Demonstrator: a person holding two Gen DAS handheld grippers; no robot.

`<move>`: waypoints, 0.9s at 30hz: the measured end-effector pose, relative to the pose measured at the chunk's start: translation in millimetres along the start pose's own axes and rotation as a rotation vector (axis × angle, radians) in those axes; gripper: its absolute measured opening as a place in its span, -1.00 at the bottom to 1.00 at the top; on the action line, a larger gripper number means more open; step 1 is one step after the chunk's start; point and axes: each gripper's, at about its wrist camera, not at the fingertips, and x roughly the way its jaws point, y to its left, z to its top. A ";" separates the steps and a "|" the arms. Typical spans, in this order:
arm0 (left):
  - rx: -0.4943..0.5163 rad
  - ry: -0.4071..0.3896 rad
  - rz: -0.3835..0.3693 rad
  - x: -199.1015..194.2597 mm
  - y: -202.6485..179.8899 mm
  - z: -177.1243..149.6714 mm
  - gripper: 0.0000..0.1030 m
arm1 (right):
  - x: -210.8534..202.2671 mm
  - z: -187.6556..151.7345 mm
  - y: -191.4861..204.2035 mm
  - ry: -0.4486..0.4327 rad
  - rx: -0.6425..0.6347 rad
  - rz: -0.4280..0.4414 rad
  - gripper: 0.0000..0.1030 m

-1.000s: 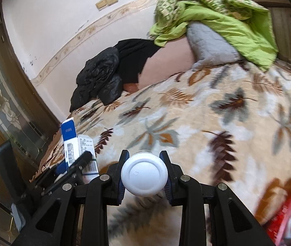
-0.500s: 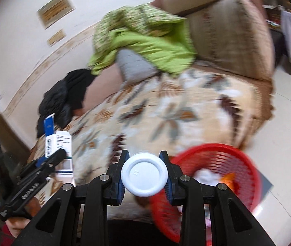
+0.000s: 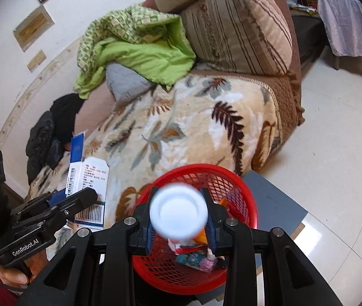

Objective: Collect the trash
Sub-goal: 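Carry the box and tube to the red basket and open both tools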

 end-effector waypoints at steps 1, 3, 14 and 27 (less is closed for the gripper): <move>-0.003 0.007 0.002 3.9 -0.7 0.8 -0.20 | 1.2 0.4 -2.5 0.000 0.010 -0.003 -0.23; -0.011 0.011 -0.005 8.4 -1.1 2.5 -0.18 | -0.4 0.8 -4.4 -0.011 0.010 -0.007 -0.01; -0.027 -0.051 0.051 -10.9 4.6 -1.5 0.26 | -17.1 -0.4 11.2 -0.068 -0.042 -0.080 0.35; -0.030 -0.177 0.251 -99.8 33.1 -65.9 0.77 | -50.9 -51.4 64.6 -0.254 -0.067 -0.471 1.00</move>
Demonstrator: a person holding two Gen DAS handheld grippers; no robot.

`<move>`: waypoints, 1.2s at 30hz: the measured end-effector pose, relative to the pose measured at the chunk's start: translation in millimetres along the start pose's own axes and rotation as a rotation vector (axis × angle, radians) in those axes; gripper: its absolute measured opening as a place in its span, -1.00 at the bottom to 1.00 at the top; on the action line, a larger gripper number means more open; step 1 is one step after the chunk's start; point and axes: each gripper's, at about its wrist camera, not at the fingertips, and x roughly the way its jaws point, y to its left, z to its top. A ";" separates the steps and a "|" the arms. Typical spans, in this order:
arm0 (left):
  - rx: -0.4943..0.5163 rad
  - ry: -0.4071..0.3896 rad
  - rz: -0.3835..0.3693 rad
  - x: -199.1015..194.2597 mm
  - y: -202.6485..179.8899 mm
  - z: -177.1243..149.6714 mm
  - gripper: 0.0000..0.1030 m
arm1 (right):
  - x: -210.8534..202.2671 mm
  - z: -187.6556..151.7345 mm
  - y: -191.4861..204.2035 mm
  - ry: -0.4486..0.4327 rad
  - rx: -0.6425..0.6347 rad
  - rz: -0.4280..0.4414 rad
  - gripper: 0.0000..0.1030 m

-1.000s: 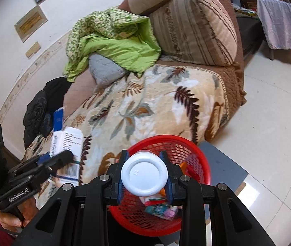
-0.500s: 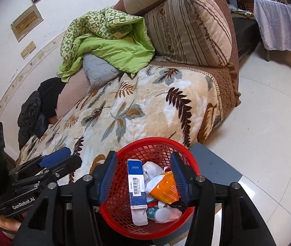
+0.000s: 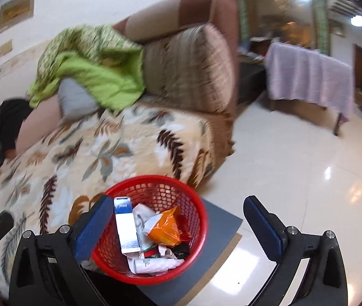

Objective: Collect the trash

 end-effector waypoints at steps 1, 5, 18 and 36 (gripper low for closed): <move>-0.001 -0.012 0.014 -6.5 3.2 -5.3 0.81 | -3.7 -2.6 1.1 0.003 0.002 0.003 1.00; 0.019 -0.019 0.107 -24.9 12.3 -25.0 0.86 | -8.3 -17.4 6.0 0.102 0.011 -0.035 1.00; 0.049 -0.081 0.320 -44.1 23.4 -41.7 1.00 | -24.8 -36.3 31.9 0.093 -0.086 -0.068 1.00; 0.035 -0.057 0.331 -37.1 23.3 -44.6 1.00 | -26.8 -37.3 38.9 0.087 -0.116 -0.053 1.00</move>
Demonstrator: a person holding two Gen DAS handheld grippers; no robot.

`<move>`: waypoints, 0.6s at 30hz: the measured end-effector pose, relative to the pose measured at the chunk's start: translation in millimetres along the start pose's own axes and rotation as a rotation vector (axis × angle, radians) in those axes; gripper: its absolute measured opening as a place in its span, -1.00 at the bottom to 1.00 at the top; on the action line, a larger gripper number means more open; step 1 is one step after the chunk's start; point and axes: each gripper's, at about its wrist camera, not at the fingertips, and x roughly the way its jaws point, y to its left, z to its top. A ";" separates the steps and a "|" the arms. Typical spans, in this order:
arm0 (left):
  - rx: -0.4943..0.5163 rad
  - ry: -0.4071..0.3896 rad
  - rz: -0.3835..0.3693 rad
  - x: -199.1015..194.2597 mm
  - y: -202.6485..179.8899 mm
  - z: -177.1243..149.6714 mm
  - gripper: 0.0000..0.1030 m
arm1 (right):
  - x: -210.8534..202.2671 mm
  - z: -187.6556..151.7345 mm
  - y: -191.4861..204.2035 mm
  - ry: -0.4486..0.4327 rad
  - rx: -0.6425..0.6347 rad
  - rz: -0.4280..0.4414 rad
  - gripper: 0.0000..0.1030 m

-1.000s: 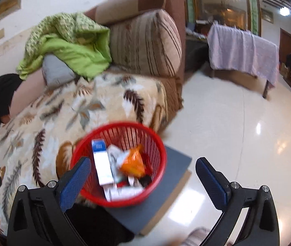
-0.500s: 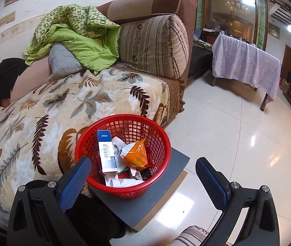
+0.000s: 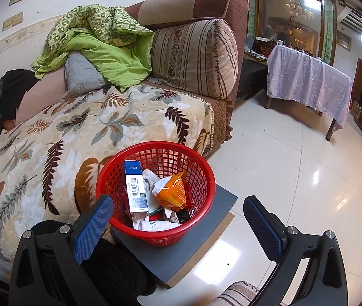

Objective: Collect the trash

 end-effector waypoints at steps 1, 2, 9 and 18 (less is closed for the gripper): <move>0.001 -0.001 0.000 0.0 0.2 0.1 1.00 | 0.3 0.3 0.1 0.000 -0.002 0.001 1.00; 0.001 -0.001 0.000 0.1 0.2 0.0 1.00 | 0.6 0.0 0.2 0.001 -0.002 0.001 1.00; -0.003 -0.001 -0.002 0.4 0.3 -0.4 1.00 | 2.2 0.1 0.4 0.006 -0.004 0.001 1.00; -0.003 -0.003 -0.001 0.1 1.4 -0.4 1.00 | 3.5 -1.6 2.6 0.008 -0.012 0.000 1.00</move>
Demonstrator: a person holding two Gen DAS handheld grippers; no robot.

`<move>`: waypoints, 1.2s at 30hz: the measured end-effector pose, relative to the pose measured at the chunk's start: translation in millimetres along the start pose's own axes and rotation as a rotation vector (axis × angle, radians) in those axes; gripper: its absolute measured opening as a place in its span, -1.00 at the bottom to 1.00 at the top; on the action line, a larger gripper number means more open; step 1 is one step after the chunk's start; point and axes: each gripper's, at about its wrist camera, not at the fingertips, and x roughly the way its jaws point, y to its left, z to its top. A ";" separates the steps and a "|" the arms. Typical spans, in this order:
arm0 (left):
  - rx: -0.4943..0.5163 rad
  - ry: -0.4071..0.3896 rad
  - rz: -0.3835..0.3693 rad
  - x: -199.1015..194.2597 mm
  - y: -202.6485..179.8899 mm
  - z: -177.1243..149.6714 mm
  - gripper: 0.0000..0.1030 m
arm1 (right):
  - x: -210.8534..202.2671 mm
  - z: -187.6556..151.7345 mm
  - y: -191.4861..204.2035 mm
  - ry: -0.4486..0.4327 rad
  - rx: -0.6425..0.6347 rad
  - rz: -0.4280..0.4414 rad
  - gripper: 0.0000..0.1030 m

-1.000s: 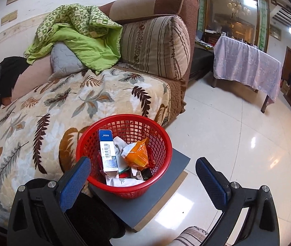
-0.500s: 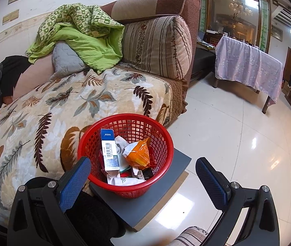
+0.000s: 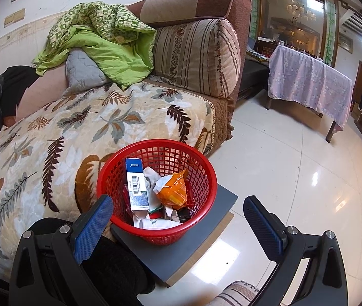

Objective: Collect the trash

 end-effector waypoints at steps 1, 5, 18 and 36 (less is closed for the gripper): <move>0.000 0.000 0.000 0.0 0.1 -0.1 1.00 | -0.1 -0.5 0.6 0.000 -0.003 0.000 1.00; 0.002 0.000 0.000 0.3 -0.3 -0.7 1.00 | 0.8 -1.6 1.9 0.003 -0.007 0.001 1.00; -0.002 0.000 0.001 0.1 -0.7 -0.9 1.00 | 0.7 -1.4 3.3 0.005 -0.008 0.001 1.00; -0.001 -0.001 0.002 -0.4 -1.7 -1.1 1.00 | 2.7 -4.7 5.1 0.010 -0.007 0.004 1.00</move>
